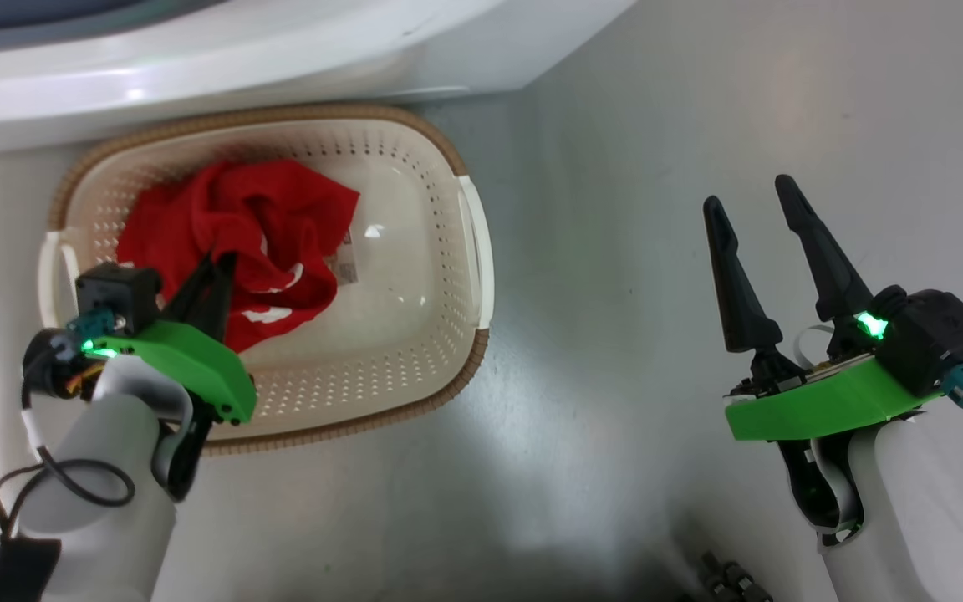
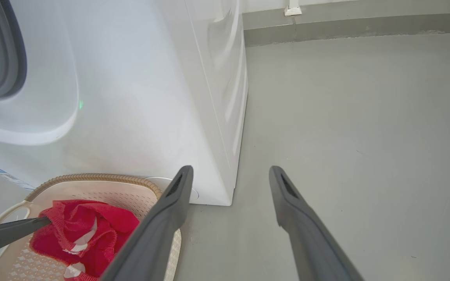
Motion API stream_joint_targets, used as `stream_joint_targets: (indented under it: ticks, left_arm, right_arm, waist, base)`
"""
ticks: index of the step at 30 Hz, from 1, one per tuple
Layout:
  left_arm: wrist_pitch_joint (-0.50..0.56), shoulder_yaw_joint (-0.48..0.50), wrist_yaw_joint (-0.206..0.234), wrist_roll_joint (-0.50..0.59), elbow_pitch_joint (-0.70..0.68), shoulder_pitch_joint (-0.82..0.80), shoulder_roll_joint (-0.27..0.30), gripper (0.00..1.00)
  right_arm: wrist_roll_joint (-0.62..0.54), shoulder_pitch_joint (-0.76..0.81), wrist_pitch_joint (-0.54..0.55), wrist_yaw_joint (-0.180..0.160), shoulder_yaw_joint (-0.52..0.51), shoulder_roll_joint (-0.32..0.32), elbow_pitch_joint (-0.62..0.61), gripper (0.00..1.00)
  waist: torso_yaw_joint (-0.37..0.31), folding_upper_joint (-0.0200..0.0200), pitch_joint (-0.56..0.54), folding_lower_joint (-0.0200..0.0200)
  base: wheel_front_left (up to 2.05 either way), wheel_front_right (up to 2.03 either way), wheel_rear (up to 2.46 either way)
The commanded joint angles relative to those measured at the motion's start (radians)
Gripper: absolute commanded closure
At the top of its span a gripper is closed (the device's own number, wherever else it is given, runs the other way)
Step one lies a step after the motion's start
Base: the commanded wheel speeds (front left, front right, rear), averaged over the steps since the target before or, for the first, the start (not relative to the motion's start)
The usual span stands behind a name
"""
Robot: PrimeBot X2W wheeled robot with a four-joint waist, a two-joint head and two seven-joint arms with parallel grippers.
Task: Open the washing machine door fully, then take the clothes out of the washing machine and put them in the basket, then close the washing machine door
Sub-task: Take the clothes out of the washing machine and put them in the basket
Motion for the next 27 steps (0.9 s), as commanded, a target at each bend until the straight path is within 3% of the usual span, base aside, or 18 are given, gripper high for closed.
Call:
stream_joint_targets:
  ticks: [1,10,11,12,14,27]
  left_arm:
    - [-0.005,0.012,0.001,-0.011,0.007,-0.002,0.042,1.00]
    - [-0.005,-0.040,0.001,-0.067,0.096,-0.063,0.055,1.00]
    - [-0.005,-0.043,0.001,-0.071,0.098,-0.067,0.056,0.93]
    - [-0.005,-0.046,0.001,-0.074,0.099,-0.069,0.058,0.55]
    - [-0.005,-0.050,0.001,-0.080,0.099,-0.070,0.059,0.00]
    - [-0.005,-0.031,0.001,-0.101,0.057,-0.034,0.046,0.00]
  right_arm:
    - [0.006,0.009,-0.006,0.005,0.024,0.001,-0.027,0.00]
    - [0.005,-0.004,-0.006,0.005,0.021,0.001,-0.035,0.00]
    - [0.005,-0.005,-0.006,0.005,0.020,0.001,-0.035,0.00]
    - [0.004,-0.006,-0.006,0.005,0.018,0.001,-0.035,0.00]
    - [0.003,-0.007,-0.006,0.005,0.016,0.001,-0.033,0.00]
    - [-0.013,-0.006,-0.006,0.005,0.004,0.001,-0.009,0.00]
  waist:
    - [-0.016,0.0000,0.036,0.0000]
    - [-0.019,0.0000,0.074,0.0000]
    - [-0.019,0.0000,0.075,0.0000]
    - [-0.018,0.0000,0.075,0.0000]
    - [-0.016,0.0000,0.073,0.0000]
    - [0.008,0.0000,0.003,0.0000]
  base:
    - [0.00,0.00,0.00]
    - [0.00,0.00,0.00]
    - [0.00,0.00,0.00]
    - [0.00,0.00,0.00]
    - [0.00,0.00,0.00]
    - [0.00,0.00,0.00]
